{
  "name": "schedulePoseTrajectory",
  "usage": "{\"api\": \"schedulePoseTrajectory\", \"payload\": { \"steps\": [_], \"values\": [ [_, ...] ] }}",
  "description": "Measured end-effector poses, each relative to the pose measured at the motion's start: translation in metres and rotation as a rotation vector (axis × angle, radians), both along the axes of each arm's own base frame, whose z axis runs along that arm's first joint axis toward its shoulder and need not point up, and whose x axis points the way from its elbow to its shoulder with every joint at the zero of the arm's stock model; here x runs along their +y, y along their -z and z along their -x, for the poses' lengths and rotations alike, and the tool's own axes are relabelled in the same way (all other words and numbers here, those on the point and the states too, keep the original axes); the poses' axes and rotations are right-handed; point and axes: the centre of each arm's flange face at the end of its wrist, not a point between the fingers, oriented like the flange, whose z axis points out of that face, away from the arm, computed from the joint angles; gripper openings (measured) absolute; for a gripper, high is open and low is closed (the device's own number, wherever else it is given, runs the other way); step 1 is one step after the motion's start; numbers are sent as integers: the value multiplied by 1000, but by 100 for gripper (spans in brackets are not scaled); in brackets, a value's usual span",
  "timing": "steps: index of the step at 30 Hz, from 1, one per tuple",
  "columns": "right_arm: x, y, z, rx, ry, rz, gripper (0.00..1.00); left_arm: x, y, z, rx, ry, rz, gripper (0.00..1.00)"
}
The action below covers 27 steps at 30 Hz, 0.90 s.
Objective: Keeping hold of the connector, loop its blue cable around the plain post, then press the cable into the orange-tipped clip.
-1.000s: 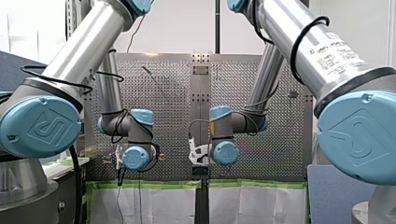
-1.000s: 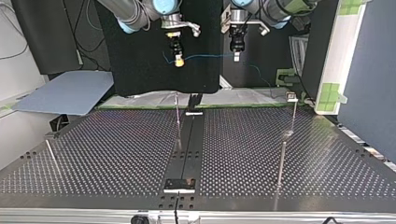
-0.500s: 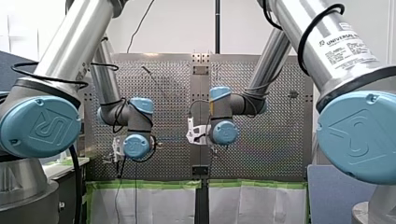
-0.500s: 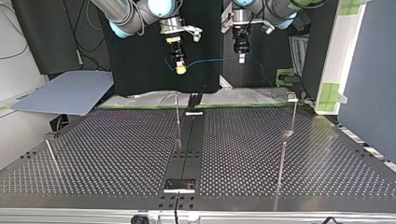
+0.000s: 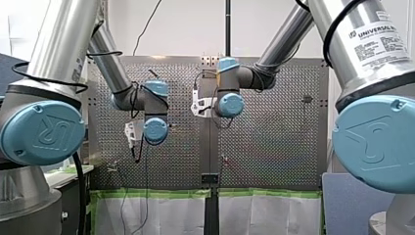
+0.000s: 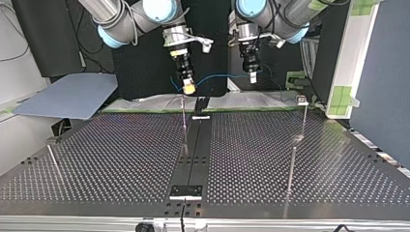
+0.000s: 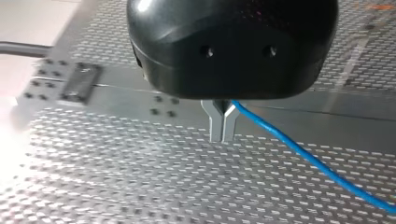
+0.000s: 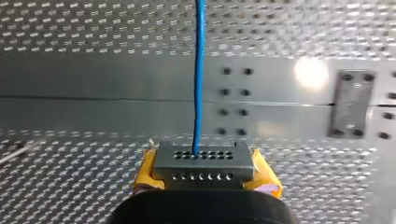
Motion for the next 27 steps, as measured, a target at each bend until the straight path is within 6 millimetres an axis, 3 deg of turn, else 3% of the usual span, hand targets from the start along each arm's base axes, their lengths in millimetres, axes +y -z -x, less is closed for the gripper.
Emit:
{"api": "schedulePoseTrajectory", "payload": {
  "steps": [11, 22, 27],
  "values": [
    [-5, -88, 2, -69, 4, 50, 0, -1, -72, -26, -93, -58, 84, 0],
    [-4, -187, 13, -146, -7, 118, 0, 11, -138, -37, -170, -111, 178, 0],
    [-5, -203, 15, -141, -23, 116, 0, 16, -176, -42, -216, -123, 215, 0]
  ]
}}
